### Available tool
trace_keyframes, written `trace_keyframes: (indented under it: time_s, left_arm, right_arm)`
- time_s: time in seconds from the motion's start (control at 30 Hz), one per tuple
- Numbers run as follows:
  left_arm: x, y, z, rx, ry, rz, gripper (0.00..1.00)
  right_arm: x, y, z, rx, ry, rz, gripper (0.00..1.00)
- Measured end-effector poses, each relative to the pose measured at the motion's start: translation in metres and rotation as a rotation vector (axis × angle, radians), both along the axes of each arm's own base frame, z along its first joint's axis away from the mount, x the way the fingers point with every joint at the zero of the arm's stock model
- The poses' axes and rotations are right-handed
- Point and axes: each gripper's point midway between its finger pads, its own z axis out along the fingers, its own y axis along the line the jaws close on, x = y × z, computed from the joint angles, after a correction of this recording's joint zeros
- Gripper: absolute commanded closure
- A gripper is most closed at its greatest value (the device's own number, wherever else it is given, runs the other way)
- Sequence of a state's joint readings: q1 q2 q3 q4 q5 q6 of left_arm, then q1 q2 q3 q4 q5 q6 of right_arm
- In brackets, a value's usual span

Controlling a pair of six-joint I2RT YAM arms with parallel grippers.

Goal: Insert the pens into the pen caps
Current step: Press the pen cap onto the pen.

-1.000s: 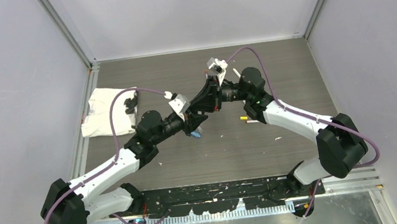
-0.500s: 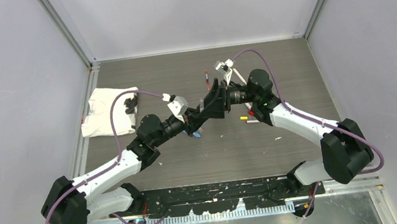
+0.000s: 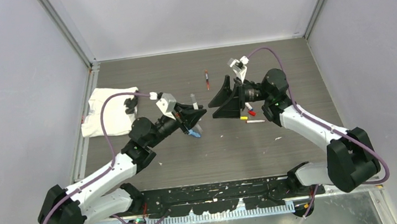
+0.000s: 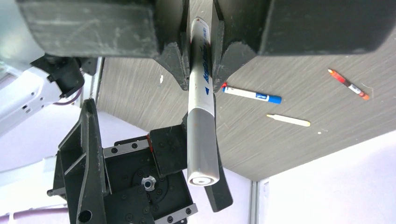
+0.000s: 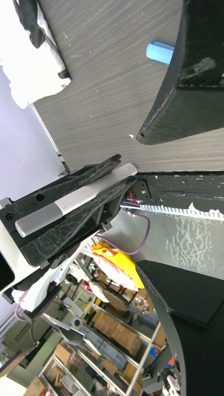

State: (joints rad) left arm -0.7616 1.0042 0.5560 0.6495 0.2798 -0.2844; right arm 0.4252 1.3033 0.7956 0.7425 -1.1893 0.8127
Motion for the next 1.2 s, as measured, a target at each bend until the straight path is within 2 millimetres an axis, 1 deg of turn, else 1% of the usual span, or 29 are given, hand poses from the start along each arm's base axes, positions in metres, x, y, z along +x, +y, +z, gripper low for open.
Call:
trace_keyframes:
  time_s: [0.13, 0.27, 0.37, 0.47, 0.57, 0.63, 0.73, 0.83, 0.93, 1.03, 1.13, 1.2]
  left_arm:
    - [-0.001, 0.0, 0.0, -0.031, 0.048, -0.008, 0.99]
    - [-0.004, -0.001, -0.002, -0.049, 0.093, -0.024, 0.99]
    - [-0.006, -0.004, -0.004, -0.058, 0.122, -0.041, 0.99]
    - [-0.007, -0.008, -0.009, -0.06, 0.152, -0.06, 0.99]
    - [-0.007, -0.013, -0.017, -0.056, 0.191, -0.081, 1.0]
    - [-0.007, -0.015, -0.022, -0.054, 0.214, -0.091, 1.0]
    - [-0.008, -0.018, -0.027, -0.052, 0.242, -0.105, 0.99]
    - [-0.009, -0.02, -0.029, -0.054, 0.252, -0.115, 1.0]
    - [-0.009, -0.021, -0.028, -0.061, 0.258, -0.123, 1.0]
    - [-0.009, -0.023, -0.03, -0.061, 0.266, -0.127, 0.99]
    - [-0.01, -0.025, -0.034, -0.056, 0.274, -0.135, 1.0]
    - [-0.01, -0.026, -0.036, -0.051, 0.28, -0.139, 1.0]
  right_arm:
    - [0.007, -0.009, 0.004, 0.006, -0.001, -0.035, 0.0]
    - [0.007, -0.01, 0.006, 0.01, -0.009, -0.036, 0.01]
    - [0.007, -0.01, 0.006, 0.009, -0.017, -0.037, 0.07]
    - [0.012, -0.009, 0.01, -0.001, -0.042, -0.046, 0.14]
    - [0.018, -0.006, 0.023, -0.013, -0.092, -0.057, 0.21]
    - [0.022, -0.003, 0.032, -0.025, -0.132, -0.069, 0.23]
    - [0.025, 0.004, 0.035, -0.068, -0.175, -0.076, 0.23]
    - [0.022, 0.014, 0.027, -0.129, -0.201, -0.066, 0.25]
    - [0.017, 0.017, 0.011, -0.185, -0.185, -0.058, 0.25]
    - [0.019, 0.018, -0.006, -0.235, -0.154, -0.064, 0.26]
    - [0.021, 0.021, -0.015, -0.264, -0.13, -0.068, 0.26]
    - [0.022, 0.022, -0.017, -0.272, -0.12, -0.07, 0.27]
